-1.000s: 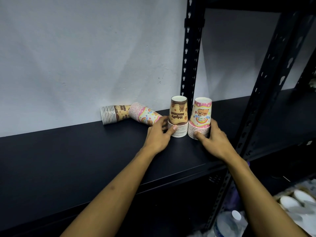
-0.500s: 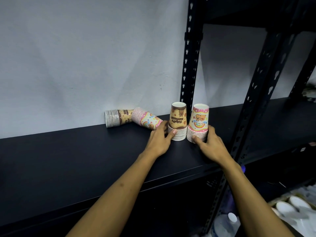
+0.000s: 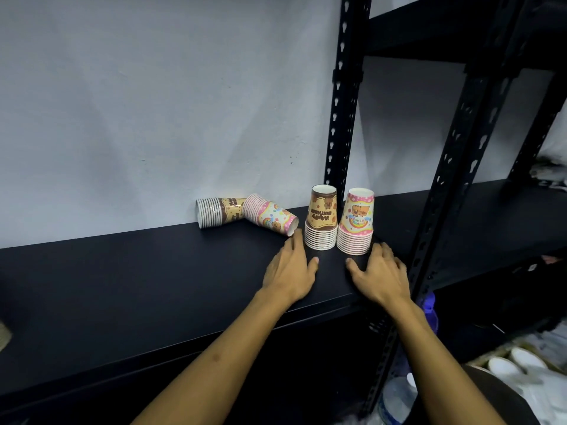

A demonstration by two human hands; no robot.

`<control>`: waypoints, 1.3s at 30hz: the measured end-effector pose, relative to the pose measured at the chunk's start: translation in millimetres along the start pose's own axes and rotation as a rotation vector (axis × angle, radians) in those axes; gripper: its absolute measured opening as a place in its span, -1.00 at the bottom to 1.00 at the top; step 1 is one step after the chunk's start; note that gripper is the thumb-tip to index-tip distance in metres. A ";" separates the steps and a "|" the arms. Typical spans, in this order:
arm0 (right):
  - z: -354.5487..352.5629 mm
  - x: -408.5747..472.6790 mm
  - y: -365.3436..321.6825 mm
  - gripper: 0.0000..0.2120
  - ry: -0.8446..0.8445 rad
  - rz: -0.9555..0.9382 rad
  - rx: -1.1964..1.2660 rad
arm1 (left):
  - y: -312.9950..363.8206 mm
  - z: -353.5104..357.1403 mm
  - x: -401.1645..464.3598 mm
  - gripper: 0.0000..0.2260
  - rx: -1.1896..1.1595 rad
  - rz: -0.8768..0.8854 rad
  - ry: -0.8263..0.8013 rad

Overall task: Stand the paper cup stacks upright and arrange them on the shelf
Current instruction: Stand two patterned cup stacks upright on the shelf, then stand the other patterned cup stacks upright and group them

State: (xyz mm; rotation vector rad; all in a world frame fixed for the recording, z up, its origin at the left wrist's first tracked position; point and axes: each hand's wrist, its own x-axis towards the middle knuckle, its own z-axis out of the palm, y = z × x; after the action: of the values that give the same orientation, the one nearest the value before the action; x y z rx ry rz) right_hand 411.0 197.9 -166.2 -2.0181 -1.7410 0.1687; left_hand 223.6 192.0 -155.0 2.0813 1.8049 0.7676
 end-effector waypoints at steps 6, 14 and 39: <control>5.2 -25.5 -5.9 -0.39 -0.003 -0.023 -0.072 | -11.1 -4.4 -25.4 -0.49 0.193 0.034 -0.004; 4.7 -45.3 -51.3 -0.58 -0.087 -0.275 -0.033 | -55.1 -36.9 -39.2 -0.36 0.286 0.029 -0.031; 68.6 64.6 -153.6 -0.29 0.128 -0.629 -0.240 | -185.2 -93.4 82.7 -0.29 0.382 0.022 0.420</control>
State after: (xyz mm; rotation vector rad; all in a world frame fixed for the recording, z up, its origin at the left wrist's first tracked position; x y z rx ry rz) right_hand 258.0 291.6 -148.9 -1.4824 -2.2914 -0.3788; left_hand 25.0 293.8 -160.3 2.3041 2.3092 0.9909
